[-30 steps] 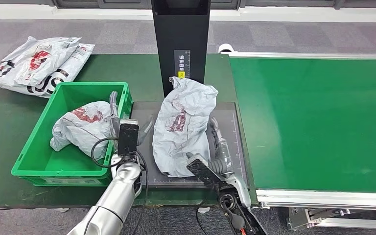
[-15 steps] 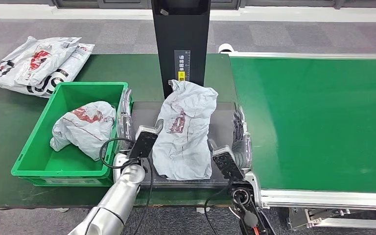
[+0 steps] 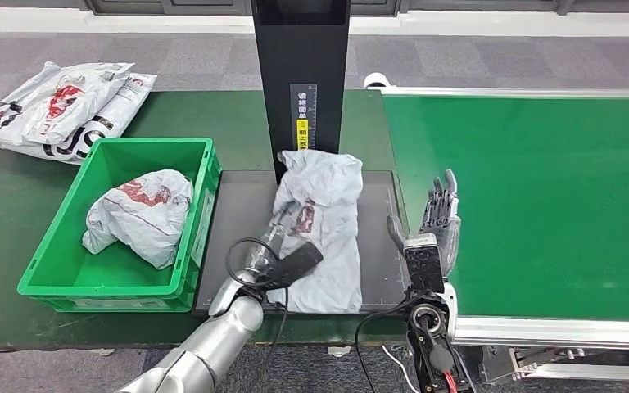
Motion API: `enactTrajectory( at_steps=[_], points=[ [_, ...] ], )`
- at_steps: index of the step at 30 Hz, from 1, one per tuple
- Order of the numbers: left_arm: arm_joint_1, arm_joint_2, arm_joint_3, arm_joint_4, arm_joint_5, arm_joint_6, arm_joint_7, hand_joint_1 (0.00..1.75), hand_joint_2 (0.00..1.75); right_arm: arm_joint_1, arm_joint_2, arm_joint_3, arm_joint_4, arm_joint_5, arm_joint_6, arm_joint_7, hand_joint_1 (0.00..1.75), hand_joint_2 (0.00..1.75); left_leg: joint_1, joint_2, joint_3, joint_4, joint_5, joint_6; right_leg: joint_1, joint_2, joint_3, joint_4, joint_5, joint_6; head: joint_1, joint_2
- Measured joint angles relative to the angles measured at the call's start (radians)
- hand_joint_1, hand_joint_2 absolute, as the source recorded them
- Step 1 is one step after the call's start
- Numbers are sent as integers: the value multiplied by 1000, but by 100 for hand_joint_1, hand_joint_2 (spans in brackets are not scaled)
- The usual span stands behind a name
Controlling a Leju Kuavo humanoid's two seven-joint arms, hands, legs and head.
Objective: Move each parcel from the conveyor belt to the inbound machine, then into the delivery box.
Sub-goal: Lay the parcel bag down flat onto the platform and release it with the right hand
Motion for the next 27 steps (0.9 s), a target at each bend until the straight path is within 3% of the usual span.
enactTrajectory(
  at_steps=[5, 6, 9, 10, 14, 17, 27],
  points=[
    [-50, 2, -120, 86, -142, -221, 159, 0, 175, -25, -5, -39, 35, 25, 33, 12, 0, 175, 0, -7, 3, 0, 0, 1, 0, -7, 7, 0, -2, 0, 0, 0],
    [-62, 4, -135, 95, -155, -255, 177, 8, 175, -31, -6, -44, 44, 28, 37, 13, 0, 175, 0, -8, 5, 0, -1, 1, 0, -7, 9, 0, -3, 0, 0, 0],
    [-86, 8, -164, 113, -181, -328, 213, 138, 175, -44, -7, -52, 68, 33, 48, 12, 0, 175, 0, -8, 11, -1, -2, 1, 0, -8, 16, -1, -5, 0, 0, 0],
    [-92, 8, -171, 117, -187, -348, 220, 175, 175, -46, -7, -53, 74, 35, 51, 12, 0, 175, 0, -8, 14, -1, -3, 1, 0, -8, 19, -1, -6, 0, 0, 0],
    [-103, 9, -185, 127, -210, -389, 227, 175, 175, -50, -7, -53, 89, 39, 57, 13, 0, 175, 0, -9, 22, -1, -6, 1, 0, -9, 28, -1, -10, 2, 0, 0],
    [-105, 9, -189, 129, -222, -350, 218, 175, 175, -43, -7, -53, 90, 50, 64, 21, 0, 175, 0, -8, 25, -1, -6, 1, 0, -8, 30, -1, -9, 1, 0, 0],
    [-126, 1, -159, 124, -183, 36, 151, 175, 175, 19, -6, -65, 52, 75, 60, 38, 0, 175, 0, -7, 17, -1, -4, -1, 0, -6, 20, 0, -6, -1, 0, 0]
  ],
)
